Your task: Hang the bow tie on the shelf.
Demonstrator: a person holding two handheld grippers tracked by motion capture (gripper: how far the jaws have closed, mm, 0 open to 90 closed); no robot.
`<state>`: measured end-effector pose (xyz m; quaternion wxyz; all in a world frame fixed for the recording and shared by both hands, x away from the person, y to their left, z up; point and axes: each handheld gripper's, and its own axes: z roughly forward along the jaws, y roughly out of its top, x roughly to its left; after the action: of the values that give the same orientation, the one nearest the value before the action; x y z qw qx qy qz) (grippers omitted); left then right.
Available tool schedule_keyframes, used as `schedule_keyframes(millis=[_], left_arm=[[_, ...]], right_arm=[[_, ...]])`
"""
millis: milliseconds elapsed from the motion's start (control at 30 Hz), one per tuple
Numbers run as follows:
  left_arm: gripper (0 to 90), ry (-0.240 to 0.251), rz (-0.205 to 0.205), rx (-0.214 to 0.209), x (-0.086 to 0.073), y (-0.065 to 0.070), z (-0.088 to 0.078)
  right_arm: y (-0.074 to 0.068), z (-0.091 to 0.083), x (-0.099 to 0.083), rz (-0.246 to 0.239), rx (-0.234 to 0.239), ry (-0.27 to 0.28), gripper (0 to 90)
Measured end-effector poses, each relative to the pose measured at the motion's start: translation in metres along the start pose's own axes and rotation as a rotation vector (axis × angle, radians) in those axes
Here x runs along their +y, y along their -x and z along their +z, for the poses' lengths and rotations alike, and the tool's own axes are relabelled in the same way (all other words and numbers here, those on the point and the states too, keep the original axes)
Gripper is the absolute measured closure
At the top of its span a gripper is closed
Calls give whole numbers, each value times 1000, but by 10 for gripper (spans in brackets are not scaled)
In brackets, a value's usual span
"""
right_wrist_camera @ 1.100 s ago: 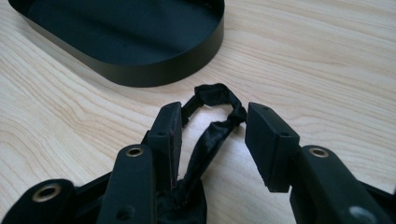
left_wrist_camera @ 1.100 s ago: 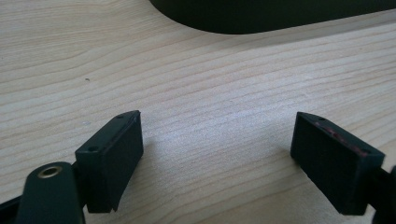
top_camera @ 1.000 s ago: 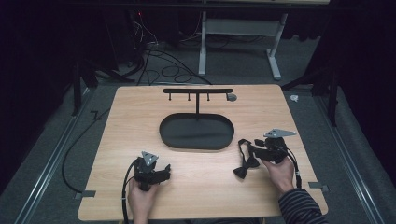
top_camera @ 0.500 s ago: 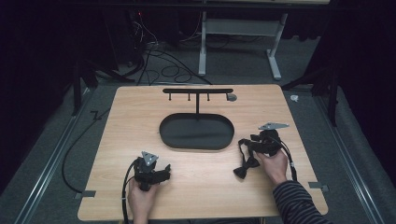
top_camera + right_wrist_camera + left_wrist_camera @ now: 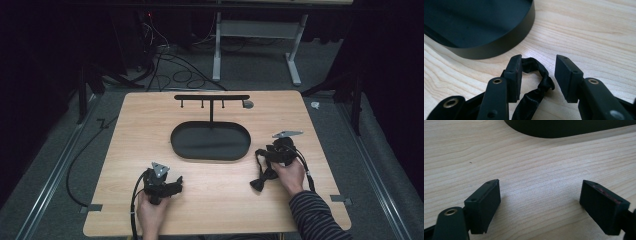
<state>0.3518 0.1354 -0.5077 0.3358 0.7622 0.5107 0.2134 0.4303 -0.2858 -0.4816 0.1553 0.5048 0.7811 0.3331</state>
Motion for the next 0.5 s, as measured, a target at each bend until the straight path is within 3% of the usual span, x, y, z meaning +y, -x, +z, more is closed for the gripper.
schedule_keyframes(millis=[333, 500], left_arm=[[172, 2, -2, -1, 0, 0, 0], [172, 2, -2, -1, 0, 0, 0]], right_arm=[[0, 9, -3, -1, -19, -32, 590], [-5, 9, -7, -47, -65, -14, 623]])
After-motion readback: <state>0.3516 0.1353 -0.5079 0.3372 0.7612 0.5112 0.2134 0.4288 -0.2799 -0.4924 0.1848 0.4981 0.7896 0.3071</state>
